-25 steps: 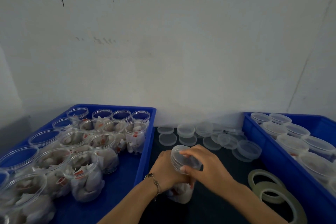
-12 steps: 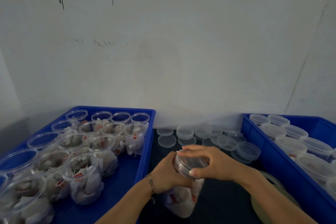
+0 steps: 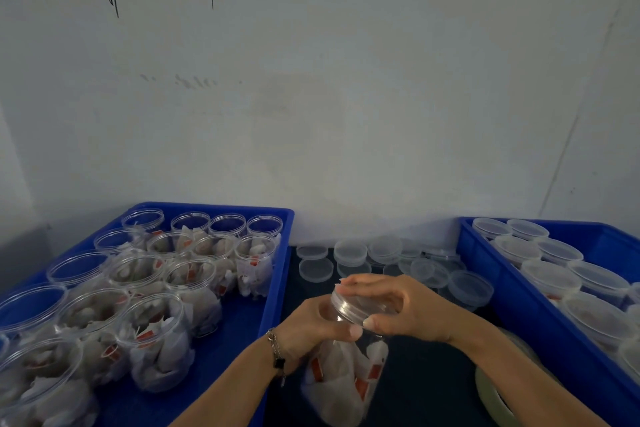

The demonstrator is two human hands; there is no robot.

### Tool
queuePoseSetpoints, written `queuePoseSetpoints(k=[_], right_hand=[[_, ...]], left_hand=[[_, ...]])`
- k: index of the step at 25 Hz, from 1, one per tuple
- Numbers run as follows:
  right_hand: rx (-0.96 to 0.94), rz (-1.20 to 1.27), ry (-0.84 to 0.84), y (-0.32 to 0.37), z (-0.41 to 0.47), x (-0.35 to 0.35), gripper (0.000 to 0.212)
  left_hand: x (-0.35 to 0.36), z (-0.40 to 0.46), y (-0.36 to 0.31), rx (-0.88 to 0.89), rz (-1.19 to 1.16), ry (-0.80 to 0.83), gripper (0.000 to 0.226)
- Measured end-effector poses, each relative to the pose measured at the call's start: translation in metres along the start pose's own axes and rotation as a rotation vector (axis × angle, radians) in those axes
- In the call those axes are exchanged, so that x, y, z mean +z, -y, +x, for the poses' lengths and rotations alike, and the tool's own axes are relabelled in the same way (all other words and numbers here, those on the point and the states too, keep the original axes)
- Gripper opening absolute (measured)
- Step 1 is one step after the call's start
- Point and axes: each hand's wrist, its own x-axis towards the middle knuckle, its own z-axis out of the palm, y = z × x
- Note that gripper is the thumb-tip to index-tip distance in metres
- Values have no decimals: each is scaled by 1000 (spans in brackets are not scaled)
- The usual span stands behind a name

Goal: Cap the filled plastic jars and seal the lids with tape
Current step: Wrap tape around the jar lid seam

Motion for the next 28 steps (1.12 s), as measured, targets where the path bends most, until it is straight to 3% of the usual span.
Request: queuePoseSetpoints(k=[2,4,6,8,10,12,15,18,22,23,24,26,28], right_hand=[[35,-70,-17,-1,0,5,45],[181,-198,-95,-8,5,23,50],[386,-358,-150,-12,9,42,71],[531,-338,-78,-14,11,42,92],[473,-223,9,-12,13,30,88],[267,-151,18,-10,5,28,68],[147,-271,-181,-14,-2,47,47],[170,-362,-317,-13,-3,64,47],[214,-192,-220,-22,-20,53,57],[249,-153,-265,-32,-31,46,61],[347,-185,-360,-47,-45,38,66],[719,-455,-470,-85,-84,25,79],[996,-684,-331,-113,-124,30,86]], left_hand=[[6,0,0,18,74,-60,53],[17,3,2,60,339,-195,53],[25,4,5,85,775,-279,67],[24,5,9,60,783,-255,66],[16,7,11,30,602,-230,63],[11,11,14,32,590,-206,72],[22,15,12,34,870,-234,79],[36,16,8,-4,1201,-276,77],[49,11,16,-13,1009,-313,89],[50,9,17,8,994,-330,90],[49,8,17,27,983,-347,89],[44,9,15,56,835,-424,84],[43,11,13,66,689,-473,77]])
